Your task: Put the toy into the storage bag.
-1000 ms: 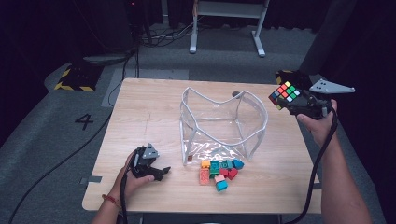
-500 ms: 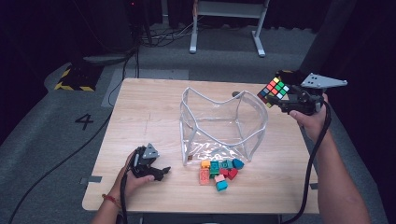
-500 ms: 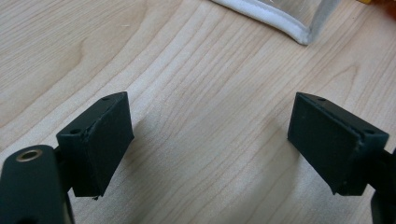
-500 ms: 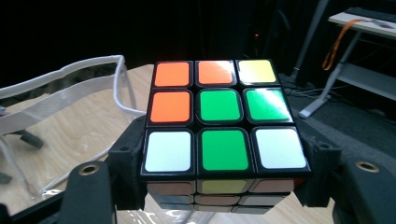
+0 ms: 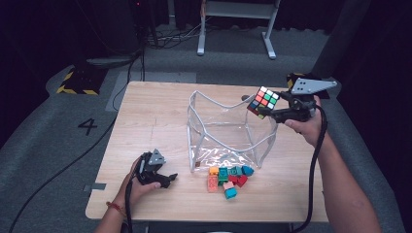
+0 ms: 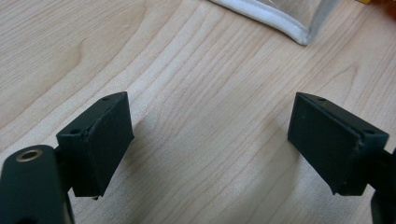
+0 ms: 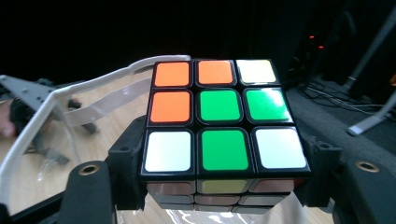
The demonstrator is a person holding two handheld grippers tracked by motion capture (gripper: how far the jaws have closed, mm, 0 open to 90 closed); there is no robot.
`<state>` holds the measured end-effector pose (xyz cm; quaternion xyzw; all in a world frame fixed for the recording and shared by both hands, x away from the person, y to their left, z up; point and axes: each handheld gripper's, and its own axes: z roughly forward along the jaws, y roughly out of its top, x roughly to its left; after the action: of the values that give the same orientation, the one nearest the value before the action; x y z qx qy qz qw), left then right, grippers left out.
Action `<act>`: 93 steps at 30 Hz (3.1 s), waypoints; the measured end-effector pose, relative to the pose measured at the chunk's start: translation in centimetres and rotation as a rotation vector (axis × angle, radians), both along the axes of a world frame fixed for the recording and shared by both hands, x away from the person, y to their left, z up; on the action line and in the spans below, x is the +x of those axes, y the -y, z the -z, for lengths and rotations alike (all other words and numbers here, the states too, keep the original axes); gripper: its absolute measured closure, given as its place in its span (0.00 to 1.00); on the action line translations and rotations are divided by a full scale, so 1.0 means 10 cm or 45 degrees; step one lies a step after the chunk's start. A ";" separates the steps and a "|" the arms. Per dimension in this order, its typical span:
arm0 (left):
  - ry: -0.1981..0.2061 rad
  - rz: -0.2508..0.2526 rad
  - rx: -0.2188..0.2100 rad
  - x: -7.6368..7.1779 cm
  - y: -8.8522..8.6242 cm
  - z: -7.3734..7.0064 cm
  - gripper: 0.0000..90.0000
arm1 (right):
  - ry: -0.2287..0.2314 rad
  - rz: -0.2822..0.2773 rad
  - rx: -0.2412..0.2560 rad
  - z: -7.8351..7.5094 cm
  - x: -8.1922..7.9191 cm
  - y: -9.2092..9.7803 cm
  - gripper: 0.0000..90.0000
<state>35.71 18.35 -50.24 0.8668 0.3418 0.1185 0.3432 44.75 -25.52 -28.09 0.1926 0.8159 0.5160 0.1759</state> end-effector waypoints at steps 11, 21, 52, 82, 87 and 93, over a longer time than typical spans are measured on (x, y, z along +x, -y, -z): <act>-0.008 0.010 -0.003 0.01 0.00 0.00 0.16 | -0.041 -0.198 -0.213 0.10 0.07 -0.27 0.38; -0.001 0.009 -0.009 0.01 0.01 0.00 0.16 | -0.160 -0.328 -0.522 0.23 0.24 -0.50 0.38; -0.004 0.015 -0.007 0.03 0.02 0.00 0.16 | -0.463 -0.183 -1.250 0.60 0.50 -0.87 0.37; -0.003 0.013 -0.008 0.02 0.02 0.00 0.16 | -0.072 0.021 -0.421 0.17 0.17 -0.30 0.33; -0.003 -0.003 -0.007 0.02 0.03 0.01 0.14 | -0.027 0.080 -0.312 0.08 0.10 -0.14 0.32; 0.005 -0.015 0.002 0.01 0.04 0.00 0.14 | -0.004 0.193 -0.205 0.02 0.00 0.13 0.32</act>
<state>35.85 17.96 -50.28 0.8647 0.3462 0.1225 0.3427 44.77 -26.79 -28.29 0.2397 0.8382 0.4336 0.2280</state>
